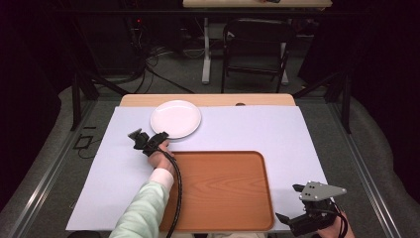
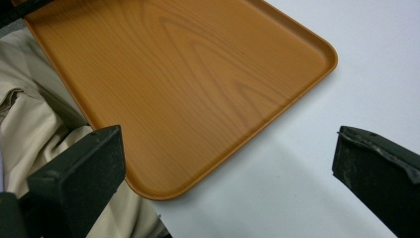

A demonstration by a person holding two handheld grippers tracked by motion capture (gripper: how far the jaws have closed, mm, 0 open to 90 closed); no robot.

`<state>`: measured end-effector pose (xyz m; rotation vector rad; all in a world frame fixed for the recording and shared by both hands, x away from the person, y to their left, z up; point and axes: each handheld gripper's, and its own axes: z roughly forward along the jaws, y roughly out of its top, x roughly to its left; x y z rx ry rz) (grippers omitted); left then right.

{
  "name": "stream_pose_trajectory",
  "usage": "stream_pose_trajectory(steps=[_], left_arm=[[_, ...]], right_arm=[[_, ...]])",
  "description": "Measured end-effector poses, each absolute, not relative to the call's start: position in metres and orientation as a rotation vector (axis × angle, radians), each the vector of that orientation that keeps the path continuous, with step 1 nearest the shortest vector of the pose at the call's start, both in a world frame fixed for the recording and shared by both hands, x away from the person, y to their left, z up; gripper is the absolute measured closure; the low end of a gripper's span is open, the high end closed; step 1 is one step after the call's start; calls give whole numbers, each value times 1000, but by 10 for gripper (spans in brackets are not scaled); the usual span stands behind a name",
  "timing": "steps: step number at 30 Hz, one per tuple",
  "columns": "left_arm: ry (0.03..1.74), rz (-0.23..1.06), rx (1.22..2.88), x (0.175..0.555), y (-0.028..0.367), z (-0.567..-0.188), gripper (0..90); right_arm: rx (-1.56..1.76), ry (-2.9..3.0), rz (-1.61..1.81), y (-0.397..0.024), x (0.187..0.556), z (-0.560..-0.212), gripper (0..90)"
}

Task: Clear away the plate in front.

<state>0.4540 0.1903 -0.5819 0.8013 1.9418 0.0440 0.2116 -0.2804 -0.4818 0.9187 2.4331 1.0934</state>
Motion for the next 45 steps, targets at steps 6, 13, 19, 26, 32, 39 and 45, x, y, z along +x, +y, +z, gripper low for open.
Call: stream_pose_trajectory(steps=[6,13,19,26,32,39,45], left_arm=[[1866,86,876,455,193,-576,821],[1764,148,1030,458,193,-559,851],[1689,186,1116,460,190,-543,873],[1607,291,1299,462,181,-520,875],[1556,364,1407,463,172,-506,877],[1510,331,1471,464,163,-497,878],[1524,116,1376,468,164,-505,877]], right_arm=[[919,2434,1093,-280,212,-482,0],[921,2436,1091,-280,212,-482,0],[937,2439,1088,-280,214,-482,0],[970,2448,1072,-279,218,-482,0],[1001,2456,1035,-276,225,-484,0],[1102,2469,967,-272,240,-487,0],[1199,2479,961,-273,255,-490,0]])
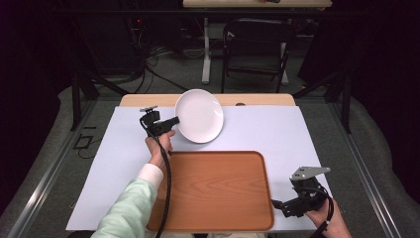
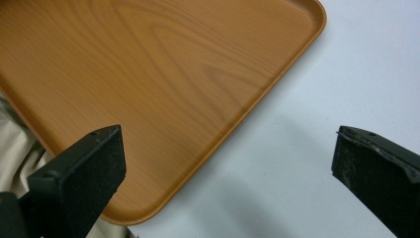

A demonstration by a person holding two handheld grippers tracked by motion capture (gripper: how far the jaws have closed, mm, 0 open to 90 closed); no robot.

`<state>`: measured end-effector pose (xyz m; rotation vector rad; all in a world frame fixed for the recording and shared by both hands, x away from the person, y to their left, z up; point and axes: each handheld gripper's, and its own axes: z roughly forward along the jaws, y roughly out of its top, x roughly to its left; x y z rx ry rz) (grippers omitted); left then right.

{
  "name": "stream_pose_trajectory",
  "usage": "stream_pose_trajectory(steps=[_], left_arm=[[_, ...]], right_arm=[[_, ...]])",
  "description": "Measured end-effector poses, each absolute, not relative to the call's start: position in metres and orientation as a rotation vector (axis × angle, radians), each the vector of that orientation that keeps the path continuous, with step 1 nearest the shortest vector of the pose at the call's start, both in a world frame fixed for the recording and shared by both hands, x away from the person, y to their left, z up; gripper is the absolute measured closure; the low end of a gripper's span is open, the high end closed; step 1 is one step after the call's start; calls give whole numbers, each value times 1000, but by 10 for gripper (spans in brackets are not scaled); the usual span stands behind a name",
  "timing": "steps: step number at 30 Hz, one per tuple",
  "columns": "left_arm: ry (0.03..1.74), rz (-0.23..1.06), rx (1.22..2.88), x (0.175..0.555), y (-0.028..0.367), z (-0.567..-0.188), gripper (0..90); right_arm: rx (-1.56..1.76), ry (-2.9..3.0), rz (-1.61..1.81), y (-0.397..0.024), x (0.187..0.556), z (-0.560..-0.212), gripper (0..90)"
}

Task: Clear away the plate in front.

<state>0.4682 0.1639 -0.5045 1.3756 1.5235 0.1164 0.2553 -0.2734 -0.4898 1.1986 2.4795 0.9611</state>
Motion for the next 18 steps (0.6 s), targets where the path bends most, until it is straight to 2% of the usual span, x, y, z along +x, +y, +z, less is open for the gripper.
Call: stream_pose_trajectory(steps=[4,11,18], left_arm=[[1478,87,1381,466,160,-495,877],[1315,34,1430,448,155,-463,876],[1228,-29,1443,428,156,-451,876]], right_arm=[[1228,2475,998,-274,266,-487,0],[1303,2448,1127,-262,314,-481,0],[1358,2436,1205,-247,346,-482,20]])
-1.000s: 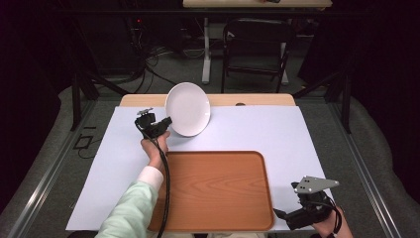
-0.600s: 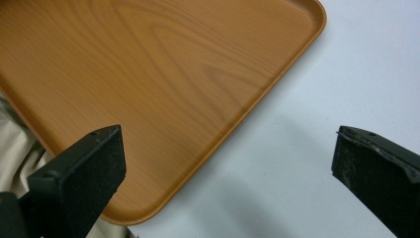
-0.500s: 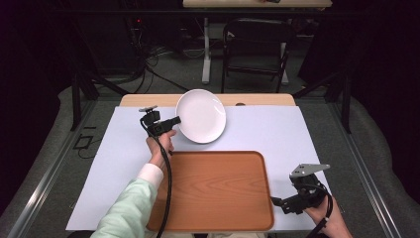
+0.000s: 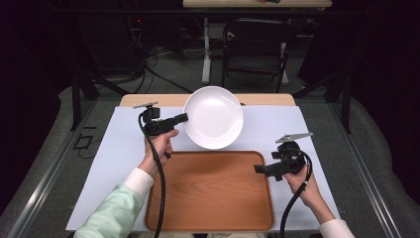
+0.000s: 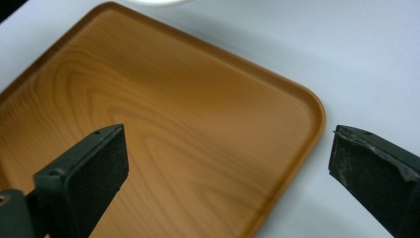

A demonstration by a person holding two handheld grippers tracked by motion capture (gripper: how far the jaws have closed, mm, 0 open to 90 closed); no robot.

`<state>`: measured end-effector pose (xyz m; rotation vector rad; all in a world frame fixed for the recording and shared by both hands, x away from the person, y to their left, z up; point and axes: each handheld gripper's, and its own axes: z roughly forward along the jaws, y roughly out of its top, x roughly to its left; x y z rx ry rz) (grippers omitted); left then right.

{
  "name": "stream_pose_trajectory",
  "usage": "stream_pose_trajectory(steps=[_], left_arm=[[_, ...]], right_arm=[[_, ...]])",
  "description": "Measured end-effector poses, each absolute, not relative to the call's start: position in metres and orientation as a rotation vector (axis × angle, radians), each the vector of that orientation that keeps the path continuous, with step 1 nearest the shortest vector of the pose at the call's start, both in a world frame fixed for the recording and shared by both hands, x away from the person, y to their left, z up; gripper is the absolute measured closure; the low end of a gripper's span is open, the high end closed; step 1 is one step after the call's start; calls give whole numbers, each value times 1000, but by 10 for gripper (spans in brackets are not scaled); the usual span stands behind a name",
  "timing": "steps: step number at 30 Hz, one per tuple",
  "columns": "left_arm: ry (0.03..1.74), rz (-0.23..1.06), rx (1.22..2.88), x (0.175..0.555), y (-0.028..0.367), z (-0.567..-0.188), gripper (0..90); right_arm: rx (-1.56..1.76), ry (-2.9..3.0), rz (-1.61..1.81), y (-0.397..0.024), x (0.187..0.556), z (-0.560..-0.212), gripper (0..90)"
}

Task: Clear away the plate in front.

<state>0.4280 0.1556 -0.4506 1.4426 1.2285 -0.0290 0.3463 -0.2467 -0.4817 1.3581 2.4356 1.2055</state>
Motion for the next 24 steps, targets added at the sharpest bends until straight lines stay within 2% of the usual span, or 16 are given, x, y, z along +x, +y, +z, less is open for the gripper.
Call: stream_pose_trajectory(steps=[7,13,17,18,19,20,21,23,24], left_arm=[[1173,-78,1449,414,153,-449,875],[1150,-118,1451,406,151,-453,874],[1137,-147,1457,400,151,-463,872],[1137,-147,1457,400,151,-463,872],[1135,-161,1459,397,150,-467,872],[1135,-161,1459,397,150,-467,872],[1137,-174,1462,395,149,-472,872],[1131,-174,1480,394,148,-473,869],[1132,-166,1485,393,148,-474,869]], right_arm=[[1363,2415,1277,-231,365,-480,40],[1373,2364,1371,-226,376,-478,104],[1433,2314,1525,-224,391,-483,256],[1433,2314,1525,-224,391,-483,256],[1473,2309,1551,-223,397,-486,353],[1473,2309,1551,-223,397,-486,353],[1489,2311,1565,-220,401,-489,461],[1478,2327,1564,-216,402,-491,542],[1479,2333,1536,-214,402,-491,537]])
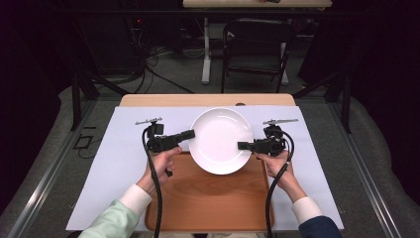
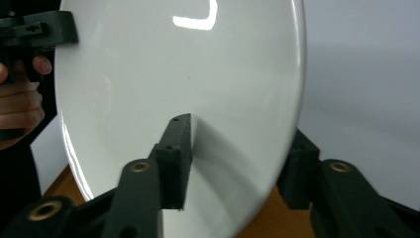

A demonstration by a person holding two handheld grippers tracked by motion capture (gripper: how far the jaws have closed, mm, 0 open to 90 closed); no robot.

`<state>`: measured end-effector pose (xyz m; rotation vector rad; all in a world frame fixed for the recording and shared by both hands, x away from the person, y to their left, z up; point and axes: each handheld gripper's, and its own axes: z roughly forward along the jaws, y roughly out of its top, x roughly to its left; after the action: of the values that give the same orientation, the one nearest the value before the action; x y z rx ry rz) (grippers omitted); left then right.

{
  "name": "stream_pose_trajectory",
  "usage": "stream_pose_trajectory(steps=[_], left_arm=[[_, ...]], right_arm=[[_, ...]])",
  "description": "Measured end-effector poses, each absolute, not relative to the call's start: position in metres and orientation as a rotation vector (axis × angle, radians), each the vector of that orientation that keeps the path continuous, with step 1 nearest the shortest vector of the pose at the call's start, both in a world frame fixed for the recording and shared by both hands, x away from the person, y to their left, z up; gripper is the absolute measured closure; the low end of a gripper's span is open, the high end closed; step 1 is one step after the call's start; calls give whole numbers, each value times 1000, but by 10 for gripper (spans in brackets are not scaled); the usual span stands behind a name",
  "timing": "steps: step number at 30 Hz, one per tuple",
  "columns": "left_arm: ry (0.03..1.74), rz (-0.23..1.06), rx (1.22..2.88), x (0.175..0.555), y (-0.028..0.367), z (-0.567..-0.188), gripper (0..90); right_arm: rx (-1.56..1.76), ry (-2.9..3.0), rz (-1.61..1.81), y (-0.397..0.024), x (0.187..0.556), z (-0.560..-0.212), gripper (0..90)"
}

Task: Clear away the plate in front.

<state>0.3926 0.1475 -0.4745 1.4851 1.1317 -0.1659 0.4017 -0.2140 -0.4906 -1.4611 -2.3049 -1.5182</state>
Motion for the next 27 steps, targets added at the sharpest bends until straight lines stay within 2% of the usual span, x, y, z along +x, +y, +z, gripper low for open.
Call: stream_pose_trajectory(steps=[7,10,27], left_arm=[[1086,-144,1544,384,153,-480,864],[1058,-88,1594,380,154,-479,840],[978,89,1697,356,150,-469,817]], right_arm=[[-1453,-2264,-1569,-218,396,-489,651],[-1437,-2292,-1623,-216,389,-483,705],[-1365,-2440,-1714,-212,360,-460,742]])
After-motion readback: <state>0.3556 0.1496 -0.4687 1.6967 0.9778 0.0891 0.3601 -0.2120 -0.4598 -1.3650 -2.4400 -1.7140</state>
